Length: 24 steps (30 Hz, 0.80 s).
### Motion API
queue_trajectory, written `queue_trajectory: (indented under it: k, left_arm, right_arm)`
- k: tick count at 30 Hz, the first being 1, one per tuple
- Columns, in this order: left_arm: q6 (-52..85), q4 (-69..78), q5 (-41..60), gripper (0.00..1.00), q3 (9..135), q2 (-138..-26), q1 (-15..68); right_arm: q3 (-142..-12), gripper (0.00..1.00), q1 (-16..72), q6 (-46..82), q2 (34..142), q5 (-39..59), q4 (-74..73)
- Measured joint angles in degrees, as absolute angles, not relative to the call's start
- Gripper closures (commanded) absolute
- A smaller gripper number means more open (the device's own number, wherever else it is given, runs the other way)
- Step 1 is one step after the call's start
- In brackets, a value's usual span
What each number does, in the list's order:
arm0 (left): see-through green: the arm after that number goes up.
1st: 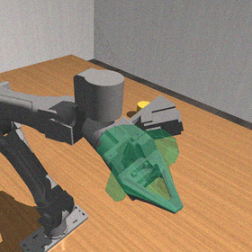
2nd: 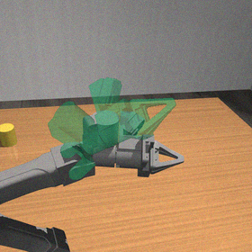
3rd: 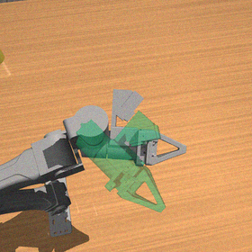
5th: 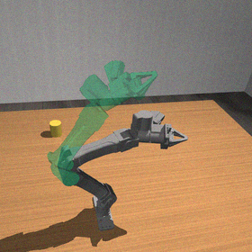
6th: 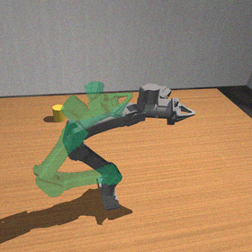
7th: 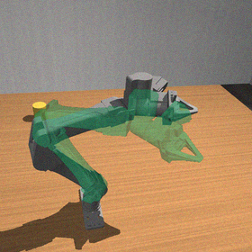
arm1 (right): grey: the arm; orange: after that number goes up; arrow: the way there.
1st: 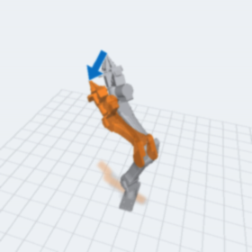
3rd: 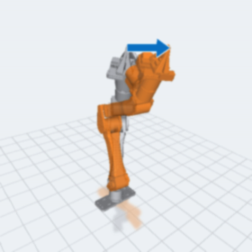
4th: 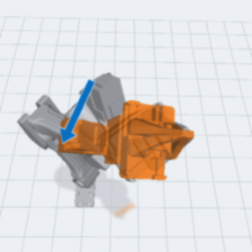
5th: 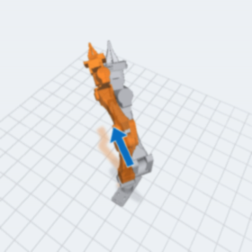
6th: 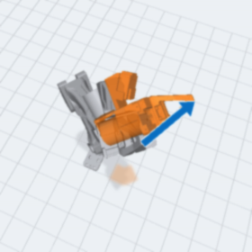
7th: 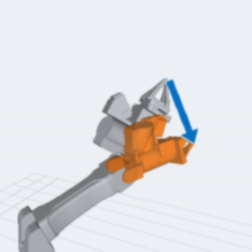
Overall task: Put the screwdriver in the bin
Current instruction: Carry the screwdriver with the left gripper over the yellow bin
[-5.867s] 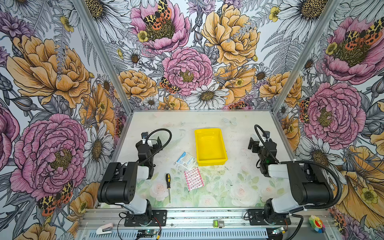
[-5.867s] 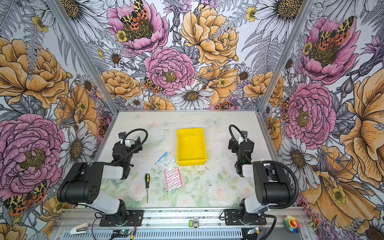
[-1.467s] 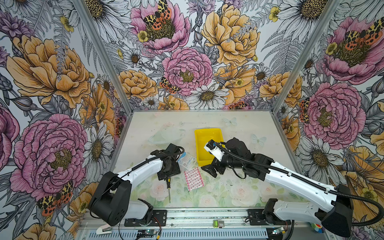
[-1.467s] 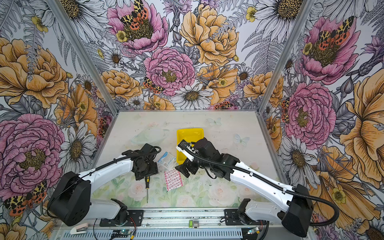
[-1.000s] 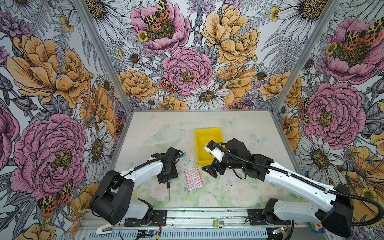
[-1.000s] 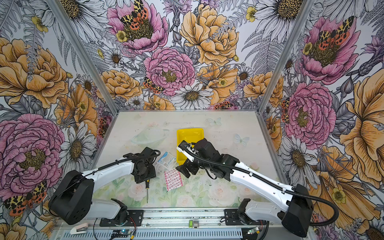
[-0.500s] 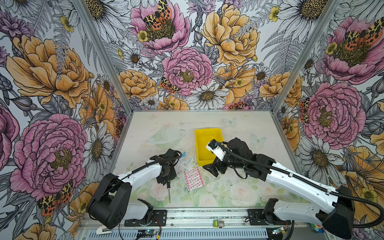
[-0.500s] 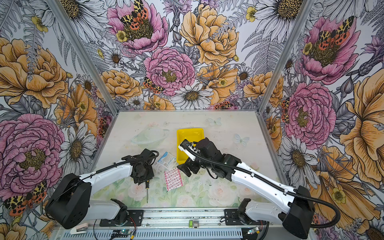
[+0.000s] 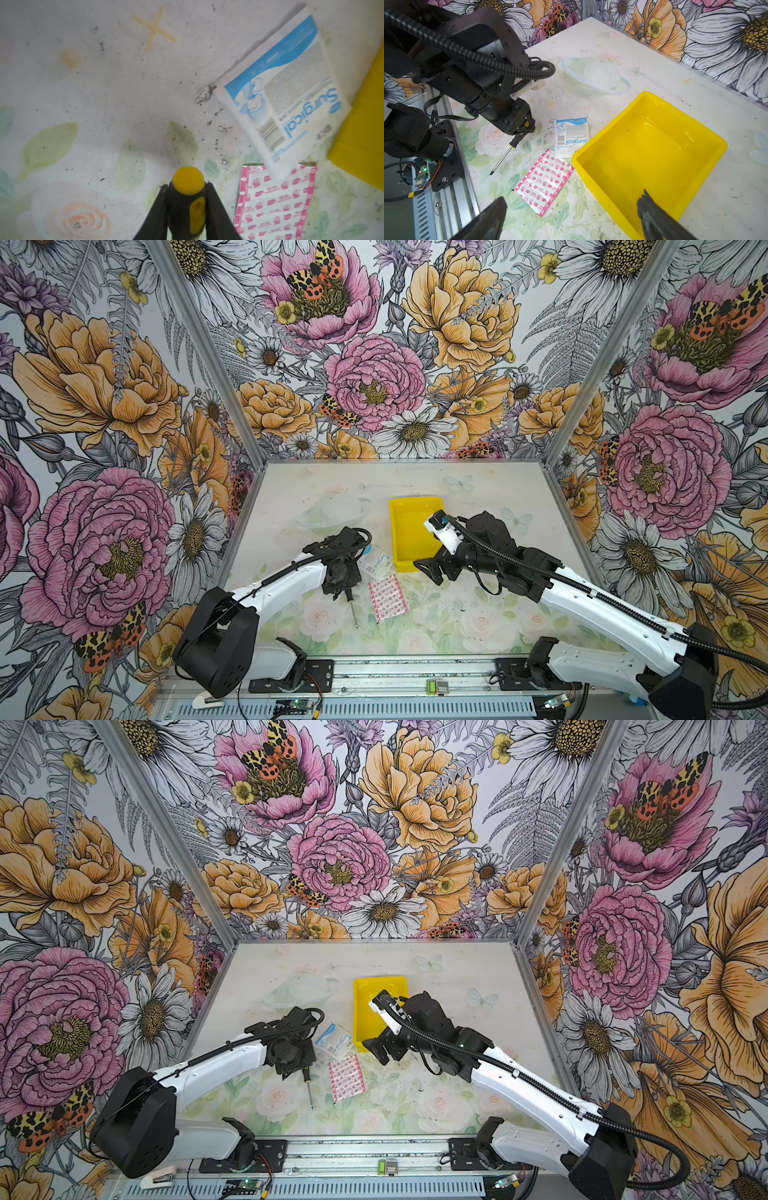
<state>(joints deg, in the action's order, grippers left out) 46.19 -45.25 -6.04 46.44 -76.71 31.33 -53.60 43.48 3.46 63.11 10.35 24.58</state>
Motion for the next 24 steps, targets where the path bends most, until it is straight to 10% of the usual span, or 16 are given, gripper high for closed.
queue_trajectory:
  k: [24]
  left_arm:
    - [36.9,-44.1,-4.0,0.76,103.5,-117.8,36.5]
  right_arm:
    - [-53.6,0.00,22.5,9.4,58.8,6.7,24.5]
